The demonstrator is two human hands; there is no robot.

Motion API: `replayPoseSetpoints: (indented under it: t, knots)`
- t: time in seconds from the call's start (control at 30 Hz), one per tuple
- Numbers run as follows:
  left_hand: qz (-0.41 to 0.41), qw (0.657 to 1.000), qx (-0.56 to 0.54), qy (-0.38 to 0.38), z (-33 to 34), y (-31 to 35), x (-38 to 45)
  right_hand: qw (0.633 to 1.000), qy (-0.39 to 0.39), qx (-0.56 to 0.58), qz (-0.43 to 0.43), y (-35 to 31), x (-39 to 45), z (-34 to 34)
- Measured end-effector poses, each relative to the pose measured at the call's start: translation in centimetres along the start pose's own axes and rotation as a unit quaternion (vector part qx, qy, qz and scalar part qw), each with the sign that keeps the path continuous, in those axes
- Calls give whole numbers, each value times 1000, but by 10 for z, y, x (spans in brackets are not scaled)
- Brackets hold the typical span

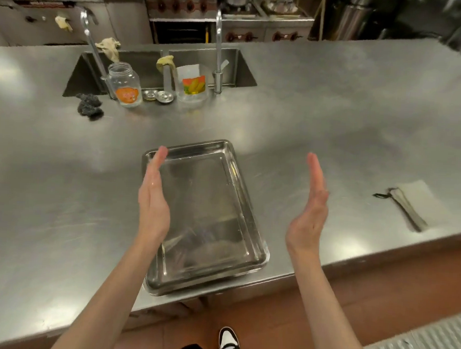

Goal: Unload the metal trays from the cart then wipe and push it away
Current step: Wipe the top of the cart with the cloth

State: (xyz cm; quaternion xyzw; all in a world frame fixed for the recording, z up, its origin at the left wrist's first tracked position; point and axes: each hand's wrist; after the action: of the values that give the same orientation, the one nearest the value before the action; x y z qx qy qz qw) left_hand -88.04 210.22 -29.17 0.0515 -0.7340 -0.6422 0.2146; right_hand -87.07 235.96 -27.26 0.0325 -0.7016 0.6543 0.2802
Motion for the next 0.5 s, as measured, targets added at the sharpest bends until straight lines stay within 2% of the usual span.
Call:
replayPoseSetpoints:
  t: [0.13, 0.33, 0.5]
  knots:
    - [60, 993, -57, -80, 24, 38, 9, 998, 53, -21, -39, -48, 4, -22]
    - [120, 963, -128, -203, 64, 80, 5, 979, 158, -89, -95, -98, -13, -64]
    - [136, 938, -165, -274, 112, 103, -10, 958, 244, -125, -86, -123, -36, -109]
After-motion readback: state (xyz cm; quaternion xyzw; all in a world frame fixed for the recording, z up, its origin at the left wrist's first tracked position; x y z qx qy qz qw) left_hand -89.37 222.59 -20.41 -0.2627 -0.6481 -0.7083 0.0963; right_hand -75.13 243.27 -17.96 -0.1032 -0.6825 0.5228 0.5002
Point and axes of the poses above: each hand's wrist, its own x-axis towards the middle knuckle, its own z-axis out of the palm, y = z × x
